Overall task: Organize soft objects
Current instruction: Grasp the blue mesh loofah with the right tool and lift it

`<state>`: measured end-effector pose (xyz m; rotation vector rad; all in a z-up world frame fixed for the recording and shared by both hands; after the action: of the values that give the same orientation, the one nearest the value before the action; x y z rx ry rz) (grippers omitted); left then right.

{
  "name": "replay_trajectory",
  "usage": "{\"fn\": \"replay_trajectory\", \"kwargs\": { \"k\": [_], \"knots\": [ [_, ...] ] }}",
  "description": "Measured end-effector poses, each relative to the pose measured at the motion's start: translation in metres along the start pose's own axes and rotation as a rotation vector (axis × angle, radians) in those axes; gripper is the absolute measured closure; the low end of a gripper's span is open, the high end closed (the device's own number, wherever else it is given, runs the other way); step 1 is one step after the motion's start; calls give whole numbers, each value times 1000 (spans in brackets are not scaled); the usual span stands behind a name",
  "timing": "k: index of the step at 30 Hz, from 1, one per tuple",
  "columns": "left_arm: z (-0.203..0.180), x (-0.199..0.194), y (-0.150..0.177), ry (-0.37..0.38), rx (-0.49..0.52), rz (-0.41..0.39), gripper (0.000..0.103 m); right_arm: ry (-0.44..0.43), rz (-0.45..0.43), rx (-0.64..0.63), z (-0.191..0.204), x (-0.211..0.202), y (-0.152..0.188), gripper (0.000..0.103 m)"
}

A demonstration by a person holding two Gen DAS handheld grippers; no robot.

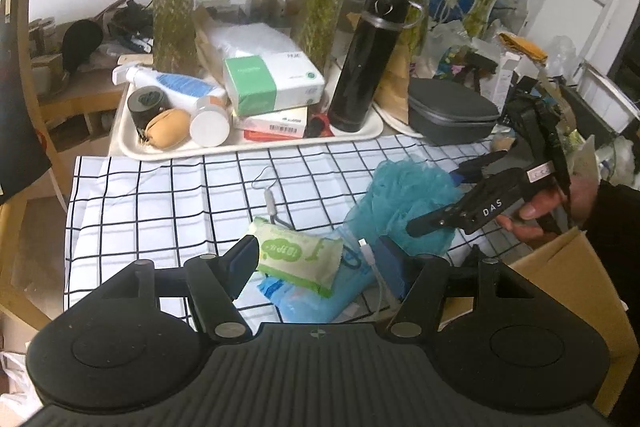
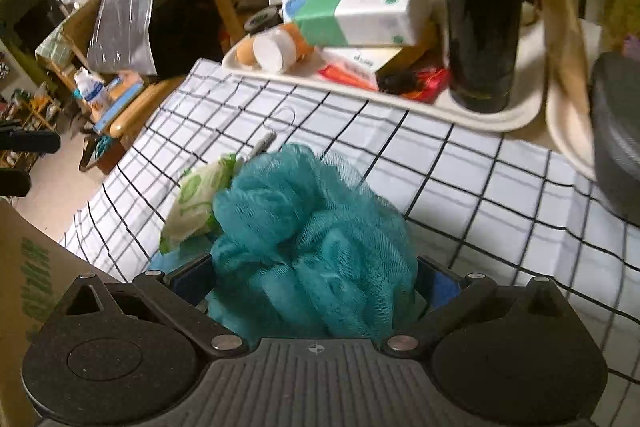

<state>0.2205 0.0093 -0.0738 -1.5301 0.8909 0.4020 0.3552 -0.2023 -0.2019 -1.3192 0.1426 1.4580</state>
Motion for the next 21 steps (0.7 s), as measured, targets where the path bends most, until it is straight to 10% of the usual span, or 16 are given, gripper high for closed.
{"fn": "replay_trajectory", "kwargs": {
  "k": [11,21],
  "knots": [
    [8,10,2,-30,-19,30,40,-65,57,31,6,24,0,21],
    [23,19,-2,-82,-64,9,40,15,-128,46,1,-45,-11,34]
  ]
}}
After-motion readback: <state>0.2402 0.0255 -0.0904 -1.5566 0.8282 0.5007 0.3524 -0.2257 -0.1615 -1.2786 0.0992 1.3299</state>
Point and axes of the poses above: each gripper's, at about its wrist camera, not at the fingertips, and x roughly the way its jaws point, z to its left, y to its underside, the point moved 5 cm from there along x, roughly the way its jaws point, and after that the axes turned 1 degree about -z, right-handed, at the moved point
